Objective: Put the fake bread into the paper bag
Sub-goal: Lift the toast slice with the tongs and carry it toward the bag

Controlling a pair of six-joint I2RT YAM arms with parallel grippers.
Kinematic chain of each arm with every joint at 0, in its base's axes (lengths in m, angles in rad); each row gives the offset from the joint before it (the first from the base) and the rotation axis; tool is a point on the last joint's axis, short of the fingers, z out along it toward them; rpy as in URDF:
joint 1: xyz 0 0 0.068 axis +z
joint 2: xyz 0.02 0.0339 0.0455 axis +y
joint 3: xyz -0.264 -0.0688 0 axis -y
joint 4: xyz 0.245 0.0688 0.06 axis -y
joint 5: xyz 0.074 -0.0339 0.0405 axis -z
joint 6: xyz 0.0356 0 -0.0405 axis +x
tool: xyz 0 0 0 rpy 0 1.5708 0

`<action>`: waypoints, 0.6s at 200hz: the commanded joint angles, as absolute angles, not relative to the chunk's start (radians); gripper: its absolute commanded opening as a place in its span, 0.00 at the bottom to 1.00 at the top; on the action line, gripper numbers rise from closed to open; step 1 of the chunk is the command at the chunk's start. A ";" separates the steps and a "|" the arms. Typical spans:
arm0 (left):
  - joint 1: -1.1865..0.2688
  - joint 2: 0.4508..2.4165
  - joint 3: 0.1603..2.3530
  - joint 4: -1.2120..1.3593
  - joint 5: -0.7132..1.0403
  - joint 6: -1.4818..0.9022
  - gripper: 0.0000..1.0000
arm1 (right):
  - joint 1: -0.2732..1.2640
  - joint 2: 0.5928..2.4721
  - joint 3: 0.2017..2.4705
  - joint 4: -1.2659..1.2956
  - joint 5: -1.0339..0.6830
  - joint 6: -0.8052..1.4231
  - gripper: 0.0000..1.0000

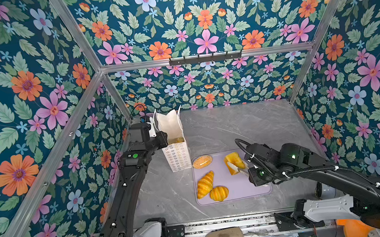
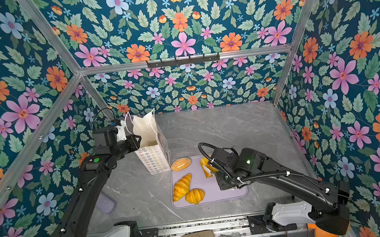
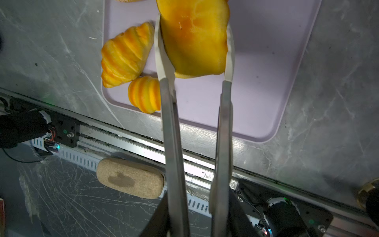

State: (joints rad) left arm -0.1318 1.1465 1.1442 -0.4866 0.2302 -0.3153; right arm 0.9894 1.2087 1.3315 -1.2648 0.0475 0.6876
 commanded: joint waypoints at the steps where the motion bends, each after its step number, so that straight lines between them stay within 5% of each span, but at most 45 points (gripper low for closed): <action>1: -0.132 1.150 1.155 -0.477 0.240 -0.318 0.35 | 0.975 1.238 1.409 -1.287 0.086 0.591 0.30; 120: -0.133 1.153 1.177 -0.489 0.199 -0.331 0.19 | 0.955 1.679 2.261 -1.335 0.009 0.295 0.30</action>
State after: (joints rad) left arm -0.1326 1.1461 1.1675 -0.4904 0.2062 -0.3290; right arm 0.9546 1.5826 2.1147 -1.3262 0.0494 0.3752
